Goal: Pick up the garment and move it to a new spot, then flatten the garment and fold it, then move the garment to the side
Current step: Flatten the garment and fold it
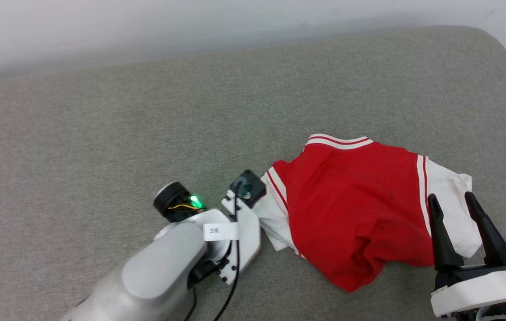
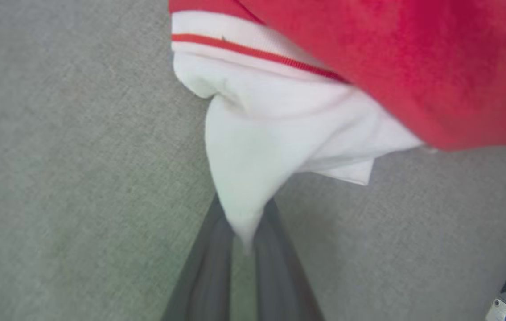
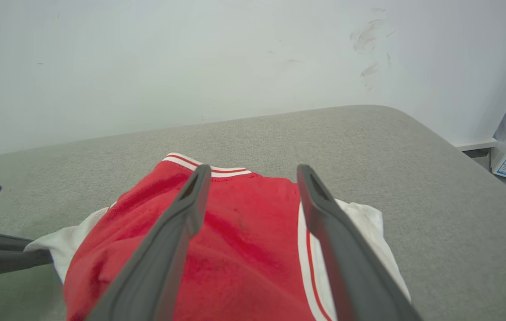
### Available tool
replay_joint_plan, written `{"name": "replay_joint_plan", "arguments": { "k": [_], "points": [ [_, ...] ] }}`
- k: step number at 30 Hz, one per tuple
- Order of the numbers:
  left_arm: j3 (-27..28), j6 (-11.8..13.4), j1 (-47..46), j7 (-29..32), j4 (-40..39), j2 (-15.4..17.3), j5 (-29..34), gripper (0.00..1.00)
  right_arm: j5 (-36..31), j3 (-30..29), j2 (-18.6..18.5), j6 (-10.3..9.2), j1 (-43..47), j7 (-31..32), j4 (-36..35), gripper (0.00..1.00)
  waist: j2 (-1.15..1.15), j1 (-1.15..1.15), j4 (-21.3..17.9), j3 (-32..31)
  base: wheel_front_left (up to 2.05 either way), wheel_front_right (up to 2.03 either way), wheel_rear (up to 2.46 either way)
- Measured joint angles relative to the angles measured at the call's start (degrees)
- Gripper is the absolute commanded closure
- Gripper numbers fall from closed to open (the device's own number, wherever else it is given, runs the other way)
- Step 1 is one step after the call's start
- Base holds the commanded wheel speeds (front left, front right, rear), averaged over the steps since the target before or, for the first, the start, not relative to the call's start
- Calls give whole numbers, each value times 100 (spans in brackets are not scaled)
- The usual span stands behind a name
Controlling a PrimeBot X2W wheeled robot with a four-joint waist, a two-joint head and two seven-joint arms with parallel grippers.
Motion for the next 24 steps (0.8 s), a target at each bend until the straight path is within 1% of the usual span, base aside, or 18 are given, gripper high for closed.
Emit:
{"name": "replay_joint_plan", "arguments": {
  "k": [3,8,15,20,24],
  "points": [
    [176,196,206,-130,-298,311,-73,100,-14,-82,0,0,11,44,-16,0,0,0,125,-107,0,0,0],
    [410,558,623,-162,-989,904,-166,100,-46,-157,1,0,46,125,-75,0,0,0,383,-267,0,0,0],
    [845,1210,1467,-94,-1886,1728,-498,100,-55,-279,2,0,94,202,-123,0,0,0,723,-420,0,0,0],
    [1226,1700,2177,-211,-2131,2132,-854,100,-63,-323,2,0,127,252,-123,0,0,0,910,-504,0,0,0],
    [1426,1947,2732,-453,-2105,2220,-1113,100,-71,-354,2,0,127,293,-124,0,0,-1,997,-554,0,0,0]
  ]
}}
